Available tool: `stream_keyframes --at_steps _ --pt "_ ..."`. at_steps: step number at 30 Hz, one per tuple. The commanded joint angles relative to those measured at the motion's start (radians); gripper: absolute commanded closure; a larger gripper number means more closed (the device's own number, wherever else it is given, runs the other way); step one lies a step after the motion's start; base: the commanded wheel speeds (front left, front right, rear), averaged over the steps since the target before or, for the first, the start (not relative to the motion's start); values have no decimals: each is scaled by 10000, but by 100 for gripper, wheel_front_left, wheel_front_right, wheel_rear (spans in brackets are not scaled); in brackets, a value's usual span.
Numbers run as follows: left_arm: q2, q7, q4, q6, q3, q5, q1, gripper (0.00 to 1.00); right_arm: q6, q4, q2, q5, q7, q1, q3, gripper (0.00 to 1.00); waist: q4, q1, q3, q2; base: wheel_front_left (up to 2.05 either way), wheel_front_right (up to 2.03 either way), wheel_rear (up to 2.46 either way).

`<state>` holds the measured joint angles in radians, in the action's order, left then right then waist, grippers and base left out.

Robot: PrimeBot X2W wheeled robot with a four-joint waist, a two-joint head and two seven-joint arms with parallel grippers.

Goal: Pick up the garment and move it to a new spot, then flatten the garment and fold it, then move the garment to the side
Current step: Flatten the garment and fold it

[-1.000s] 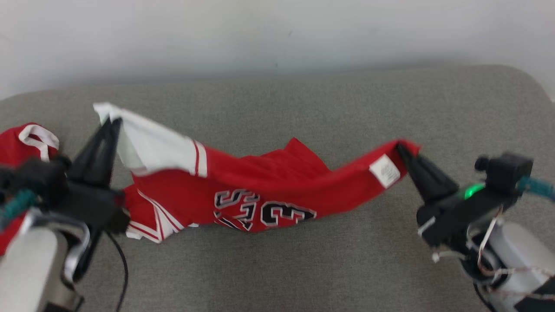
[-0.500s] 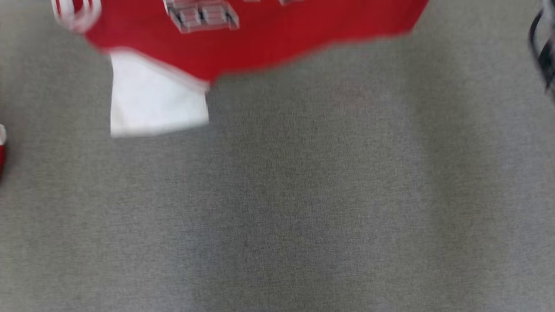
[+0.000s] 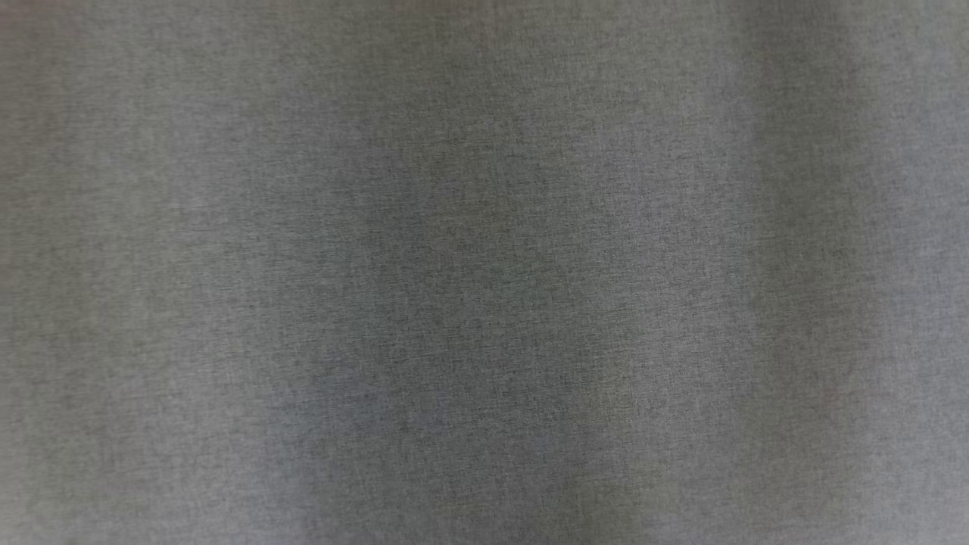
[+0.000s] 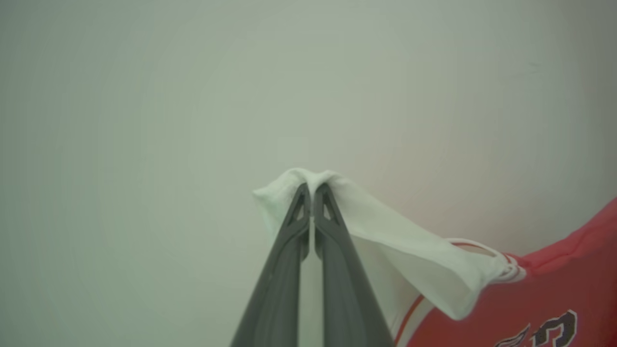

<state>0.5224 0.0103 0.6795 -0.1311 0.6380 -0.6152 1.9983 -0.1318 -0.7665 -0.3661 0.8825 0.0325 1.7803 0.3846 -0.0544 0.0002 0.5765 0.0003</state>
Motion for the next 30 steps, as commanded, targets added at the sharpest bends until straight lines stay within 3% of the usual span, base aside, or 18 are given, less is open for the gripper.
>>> stream_keyframes --at_steps 1,10,14,17,21,26,30 --pt "-66 136 85 21 127 -108 298 100 24 -128 -8 -32 -125 132 55 100 -163 -2 197 -3 0 0 0" --pt "-121 937 727 23 1158 -917 -147 100 24 -292 -366 296 -692 -576 782 100 -313 -2 468 -3 0 0 0" --pt "251 1705 141 26 1742 -914 -890 100 24 83 -513 951 -578 -1462 1104 100 -314 -2 378 -3 0 0 0" --pt "365 2111 -311 141 1575 -1363 -1993 100 24 532 -841 1517 -659 -2239 1201 100 -261 -2 83 -3 0 0 0" --pt "706 2425 -1424 759 1123 -1951 -3951 100 24 1459 -1242 2324 -1052 -3944 1296 100 -211 -2 -554 -3 0 0 0" --pt "1345 2548 -3749 1983 265 -2712 -7213 100 24 2640 -1686 3583 -1542 -6558 1057 100 -177 -2 -1377 -3 0 0 0" --pt "1512 2556 -5809 3026 -519 -2970 -9998 100 24 3488 -2045 4203 -1873 -8592 978 100 -54 -2 -1831 -3 0 0 0"
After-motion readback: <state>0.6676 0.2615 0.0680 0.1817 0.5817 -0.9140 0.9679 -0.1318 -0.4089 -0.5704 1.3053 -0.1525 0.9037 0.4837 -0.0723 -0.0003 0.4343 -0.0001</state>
